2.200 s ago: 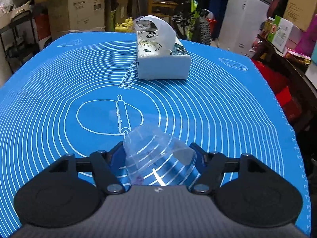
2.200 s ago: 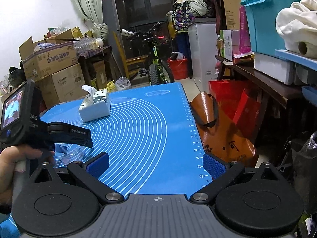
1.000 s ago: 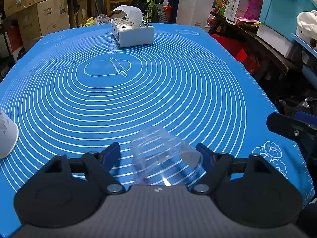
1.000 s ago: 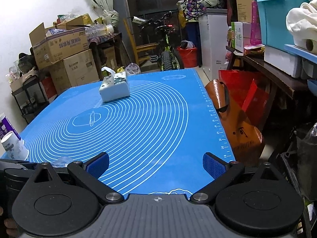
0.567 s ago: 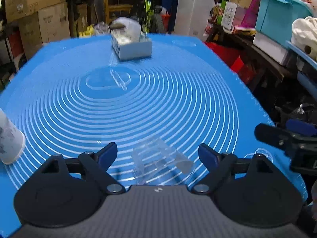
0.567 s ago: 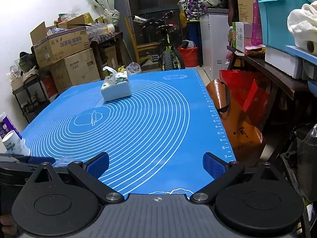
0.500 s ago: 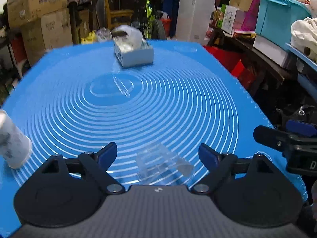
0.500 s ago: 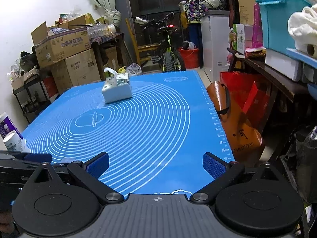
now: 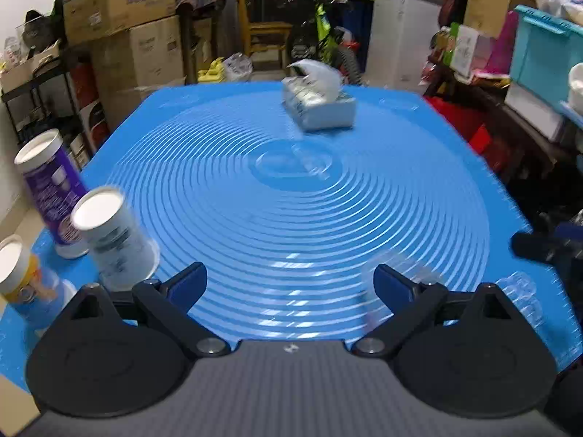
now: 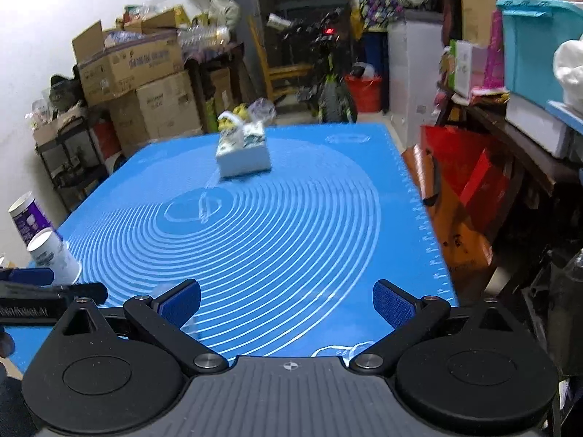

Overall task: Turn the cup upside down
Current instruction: 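Close the right tool on the cup while the left tool releases it, then carry the cup with the right tool and lower it rim-down onto the mat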

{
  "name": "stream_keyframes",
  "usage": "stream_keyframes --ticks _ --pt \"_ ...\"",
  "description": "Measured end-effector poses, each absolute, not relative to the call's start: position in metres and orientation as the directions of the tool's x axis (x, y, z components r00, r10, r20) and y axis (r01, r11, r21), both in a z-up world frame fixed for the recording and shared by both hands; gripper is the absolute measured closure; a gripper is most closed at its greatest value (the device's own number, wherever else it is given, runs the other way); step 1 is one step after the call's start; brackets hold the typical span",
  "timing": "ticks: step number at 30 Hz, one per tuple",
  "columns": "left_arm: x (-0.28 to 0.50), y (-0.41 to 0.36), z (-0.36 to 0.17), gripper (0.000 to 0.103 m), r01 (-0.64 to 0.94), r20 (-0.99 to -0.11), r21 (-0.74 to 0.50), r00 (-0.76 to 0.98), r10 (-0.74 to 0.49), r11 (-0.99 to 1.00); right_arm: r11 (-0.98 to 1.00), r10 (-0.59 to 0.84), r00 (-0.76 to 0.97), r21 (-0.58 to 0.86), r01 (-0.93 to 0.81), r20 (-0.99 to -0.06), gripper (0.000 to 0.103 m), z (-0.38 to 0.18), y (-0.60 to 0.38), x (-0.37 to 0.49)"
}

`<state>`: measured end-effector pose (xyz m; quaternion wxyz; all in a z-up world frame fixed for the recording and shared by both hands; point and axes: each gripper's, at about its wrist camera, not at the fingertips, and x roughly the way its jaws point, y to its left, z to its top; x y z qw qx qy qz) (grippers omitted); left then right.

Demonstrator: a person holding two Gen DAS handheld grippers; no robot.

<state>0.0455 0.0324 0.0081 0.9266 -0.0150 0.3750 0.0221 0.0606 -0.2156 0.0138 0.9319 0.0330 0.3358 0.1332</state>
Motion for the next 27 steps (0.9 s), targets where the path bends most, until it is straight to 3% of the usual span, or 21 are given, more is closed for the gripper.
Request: stream_keyframes --ticks 9,18,25,27 --pt "0.053 0.06 -0.008 0.006 -0.1 -0.717 -0.004 0.694 0.067 0.995 0.895 0.386 0.546 0.16 -0.416 -0.744 0.004 0.034 -0.155 0.099" --pt "0.066 0.071 -0.013 0.006 -0.107 -0.728 0.014 0.681 0.083 0.994 0.871 0.342 0.295 0.183 -0.456 -0.892 0.01 0.019 -0.1 0.15" --pt "0.067 0.075 -0.017 0.006 -0.096 -0.736 0.008 0.673 0.071 0.995 0.88 0.28 0.214 0.161 -0.447 -0.936 0.016 -0.003 -0.079 0.17" --pt "0.069 0.076 -0.017 0.006 -0.096 -0.739 0.004 0.671 0.067 0.995 0.879 0.264 0.179 0.16 -0.449 -0.948 0.023 -0.01 -0.074 0.173"
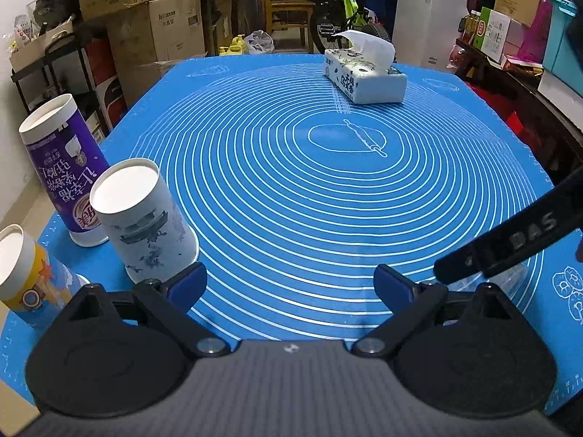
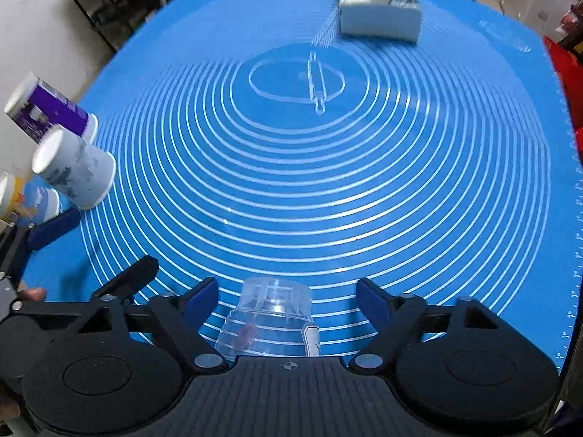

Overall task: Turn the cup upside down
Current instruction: 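Carry the cup with the right tool and lower it rim-down onto the mat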

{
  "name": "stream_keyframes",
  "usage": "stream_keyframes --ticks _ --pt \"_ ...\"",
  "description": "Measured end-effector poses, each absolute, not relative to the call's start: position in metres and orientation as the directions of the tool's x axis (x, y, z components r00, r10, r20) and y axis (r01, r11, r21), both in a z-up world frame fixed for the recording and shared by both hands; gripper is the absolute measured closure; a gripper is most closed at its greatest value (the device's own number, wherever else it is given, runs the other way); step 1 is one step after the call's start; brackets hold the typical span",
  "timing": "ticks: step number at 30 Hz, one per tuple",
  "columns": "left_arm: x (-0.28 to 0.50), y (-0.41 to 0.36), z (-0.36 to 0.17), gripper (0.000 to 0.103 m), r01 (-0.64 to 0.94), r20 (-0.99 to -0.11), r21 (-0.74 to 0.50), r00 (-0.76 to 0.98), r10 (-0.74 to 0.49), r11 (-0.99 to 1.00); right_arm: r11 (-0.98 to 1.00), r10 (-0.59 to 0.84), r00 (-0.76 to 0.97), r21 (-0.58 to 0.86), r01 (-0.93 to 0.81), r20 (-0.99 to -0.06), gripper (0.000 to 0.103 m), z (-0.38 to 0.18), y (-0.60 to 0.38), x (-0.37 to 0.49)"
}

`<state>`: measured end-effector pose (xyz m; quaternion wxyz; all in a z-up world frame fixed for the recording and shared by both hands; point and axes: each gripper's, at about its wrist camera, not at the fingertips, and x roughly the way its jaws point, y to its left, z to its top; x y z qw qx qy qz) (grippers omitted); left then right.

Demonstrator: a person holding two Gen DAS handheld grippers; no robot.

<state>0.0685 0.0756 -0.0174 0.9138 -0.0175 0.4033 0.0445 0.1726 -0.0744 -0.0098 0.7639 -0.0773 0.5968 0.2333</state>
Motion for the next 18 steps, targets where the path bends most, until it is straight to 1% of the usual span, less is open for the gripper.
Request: stream_keyframes --ticks 1,3,5,8,11,12,13,15,18 --pt "0.069 0.075 -0.018 0.006 -0.094 -0.74 0.004 0.669 0.066 0.996 0.878 0.265 0.157 0.171 -0.447 -0.951 0.025 -0.012 -0.073 0.175" --pt "0.069 0.076 -0.019 0.006 -0.097 -0.74 -0.002 0.669 0.064 0.995 0.873 0.269 0.122 0.189 -0.45 -0.955 0.038 -0.017 -0.072 0.176" --pt "0.069 0.076 -0.019 0.006 -0.099 -0.743 -0.008 0.667 0.06 0.995 0.865 0.291 0.106 0.214 -0.454 -0.951 0.048 -0.018 -0.069 0.177" --pt "0.069 0.076 -0.021 0.006 -0.098 -0.746 -0.007 0.663 0.06 0.995 0.861 0.29 0.135 0.197 -0.469 -0.947 0.049 -0.015 -0.068 0.172" --pt "0.07 0.077 -0.022 0.006 -0.104 -0.748 -0.008 0.661 0.063 0.995 0.861 0.313 0.268 0.153 -0.486 -0.911 0.05 -0.004 -0.073 0.167" --pt "0.07 0.078 -0.022 0.006 -0.107 -0.748 -0.009 0.661 0.064 0.994 0.866 0.32 0.317 0.14 -0.48 -0.893 0.054 0.001 -0.077 0.166" --pt "0.07 0.078 -0.021 0.006 -0.11 -0.747 -0.011 0.661 0.065 0.994 0.872 0.325 0.364 0.128 -0.473 -0.873 0.054 0.005 -0.081 0.165" --pt "0.07 0.078 -0.021 0.006 -0.116 -0.744 -0.015 0.665 0.067 0.993 0.884 0.332 0.49 0.086 -0.459 -0.806 0.054 0.01 -0.088 0.157" --pt "0.069 0.075 -0.021 0.006 -0.121 -0.739 -0.018 0.67 0.068 0.992 0.902 0.346 0.638 0.055 -0.429 -0.688 0.054 0.0 -0.101 0.139"
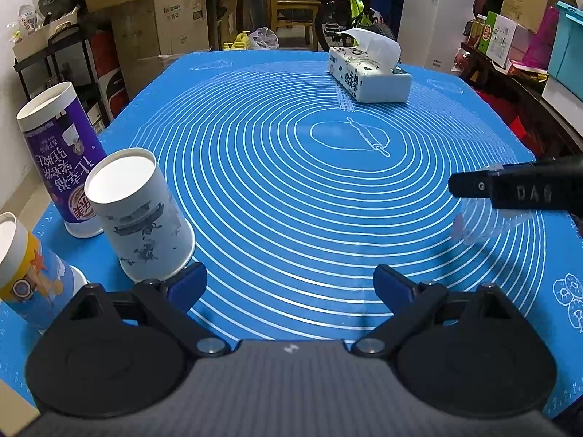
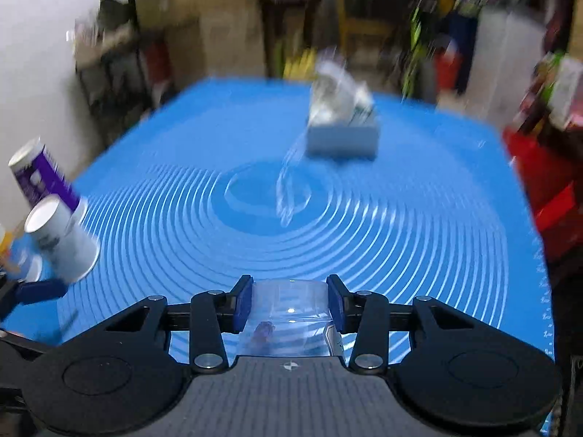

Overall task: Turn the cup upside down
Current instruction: 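Carry the cup with the right tool and lower it rim-down onto the mat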

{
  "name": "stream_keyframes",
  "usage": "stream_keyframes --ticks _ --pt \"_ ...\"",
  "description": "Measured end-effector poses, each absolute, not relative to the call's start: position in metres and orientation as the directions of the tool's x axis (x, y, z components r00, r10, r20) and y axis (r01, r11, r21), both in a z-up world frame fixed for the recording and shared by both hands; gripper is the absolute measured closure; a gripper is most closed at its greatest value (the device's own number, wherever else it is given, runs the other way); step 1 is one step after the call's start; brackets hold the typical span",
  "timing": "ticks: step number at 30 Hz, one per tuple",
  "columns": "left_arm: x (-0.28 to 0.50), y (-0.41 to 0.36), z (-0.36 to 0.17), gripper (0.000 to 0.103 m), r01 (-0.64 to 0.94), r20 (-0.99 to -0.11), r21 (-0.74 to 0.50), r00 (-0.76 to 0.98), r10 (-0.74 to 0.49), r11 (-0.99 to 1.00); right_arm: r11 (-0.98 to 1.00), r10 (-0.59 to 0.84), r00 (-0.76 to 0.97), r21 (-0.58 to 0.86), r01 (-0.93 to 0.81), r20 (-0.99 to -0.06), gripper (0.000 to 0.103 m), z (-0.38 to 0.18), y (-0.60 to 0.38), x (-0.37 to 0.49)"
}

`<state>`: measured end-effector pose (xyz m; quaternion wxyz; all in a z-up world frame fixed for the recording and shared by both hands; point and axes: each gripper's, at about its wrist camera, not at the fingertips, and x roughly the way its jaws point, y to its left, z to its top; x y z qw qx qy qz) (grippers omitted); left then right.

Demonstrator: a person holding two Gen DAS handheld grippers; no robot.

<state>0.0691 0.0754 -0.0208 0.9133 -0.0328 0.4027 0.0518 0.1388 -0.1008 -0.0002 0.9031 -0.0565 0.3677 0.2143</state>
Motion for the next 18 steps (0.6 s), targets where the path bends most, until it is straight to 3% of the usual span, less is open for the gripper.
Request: stream_keyframes --ticks 5,7,18 --pt "0.067 0.069 -0.024 0.006 -0.113 -0.739 -0.016 0.67 0.064 0.993 0.917 0.319 0.806 -0.054 -0.396 -0.499 0.054 -0.035 -0.114 0.099" --pt "0.065 0.067 -0.024 0.006 -0.106 -0.737 -0.016 0.673 0.06 0.994 0.916 0.32 0.827 -0.071 -0.394 -0.462 0.054 -0.038 -0.119 0.087" --pt "0.056 0.057 -0.024 0.006 -0.08 -0.725 -0.039 0.689 0.026 0.996 0.926 0.334 0.811 0.005 -0.378 -0.48 0.055 -0.049 -0.136 0.065"
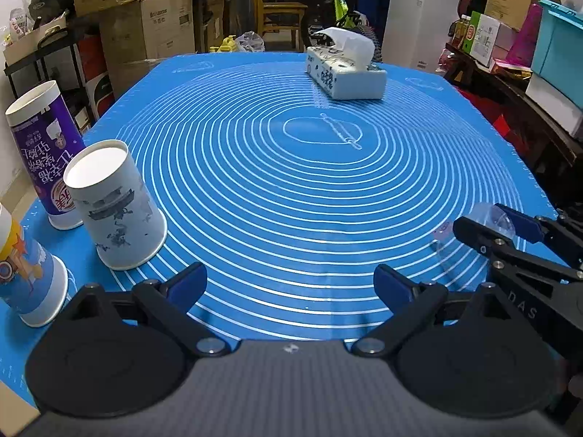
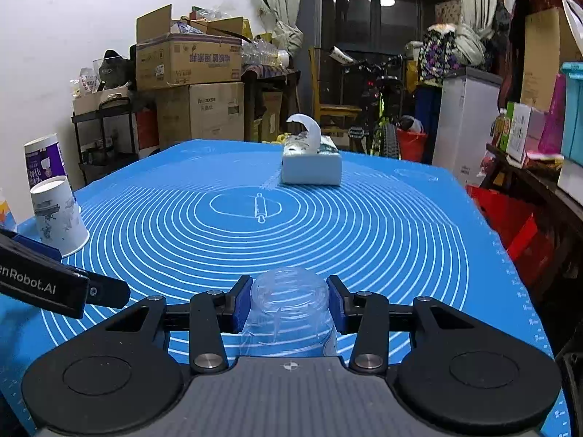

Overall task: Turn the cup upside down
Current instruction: 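Carry the cup with the right tool and lower it rim-down onto the mat, then open the right tool and pull it back from the cup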

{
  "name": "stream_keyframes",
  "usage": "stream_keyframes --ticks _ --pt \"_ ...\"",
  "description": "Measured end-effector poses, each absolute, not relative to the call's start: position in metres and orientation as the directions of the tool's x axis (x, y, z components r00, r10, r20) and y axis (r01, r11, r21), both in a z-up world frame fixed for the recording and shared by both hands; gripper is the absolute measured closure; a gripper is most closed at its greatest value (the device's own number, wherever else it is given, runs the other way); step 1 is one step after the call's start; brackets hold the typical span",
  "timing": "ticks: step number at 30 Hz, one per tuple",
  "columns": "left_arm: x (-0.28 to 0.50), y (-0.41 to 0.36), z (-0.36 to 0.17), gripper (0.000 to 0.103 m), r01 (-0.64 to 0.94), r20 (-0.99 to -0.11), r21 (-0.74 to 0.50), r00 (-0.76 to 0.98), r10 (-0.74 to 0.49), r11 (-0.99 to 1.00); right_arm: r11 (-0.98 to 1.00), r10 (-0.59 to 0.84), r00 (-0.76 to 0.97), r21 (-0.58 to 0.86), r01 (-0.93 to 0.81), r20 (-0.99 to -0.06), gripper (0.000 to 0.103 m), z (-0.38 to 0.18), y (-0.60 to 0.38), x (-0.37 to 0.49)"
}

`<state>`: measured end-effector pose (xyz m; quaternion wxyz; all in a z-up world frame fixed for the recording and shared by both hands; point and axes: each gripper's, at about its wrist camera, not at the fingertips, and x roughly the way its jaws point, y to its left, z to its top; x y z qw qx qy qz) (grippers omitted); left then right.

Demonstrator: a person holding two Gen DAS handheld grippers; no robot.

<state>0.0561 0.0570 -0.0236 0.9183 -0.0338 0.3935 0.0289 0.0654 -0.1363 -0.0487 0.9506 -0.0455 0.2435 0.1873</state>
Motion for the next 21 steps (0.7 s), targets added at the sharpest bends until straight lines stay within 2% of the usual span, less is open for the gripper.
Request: stream_keyframes --ticks 1,3,8,13,21 --pt "0.055 0.056 -0.023 0.006 -0.076 -0.721 -0.04 0.693 0.024 0.996 0.926 0.341 0.805 0.027 -0.377 -0.486 0.055 -0.047 -0.14 0.063" --pt "0.051 0.053 -0.019 0.006 -0.068 -0.711 -0.036 0.703 0.022 0.997 0.925 0.359 0.796 0.072 -0.373 -0.488 0.038 -0.043 -0.147 0.06" --pt "0.035 0.042 -0.012 0.006 -0.047 -0.686 -0.038 0.728 0.008 0.998 0.935 0.342 0.802 0.089 -0.344 -0.489 0.026 -0.027 -0.166 0.039" --pt "0.017 0.026 -0.014 0.006 -0.003 -0.682 -0.05 0.73 -0.032 0.999 0.948 0.304 0.789 0.084 -0.308 -0.534 0.025 -0.024 -0.189 0.013" --pt "-0.014 0.012 -0.015 0.006 0.037 -0.68 -0.046 0.731 -0.058 0.998 0.952 0.285 0.78 0.069 -0.299 -0.557 0.024 -0.026 -0.212 -0.021"
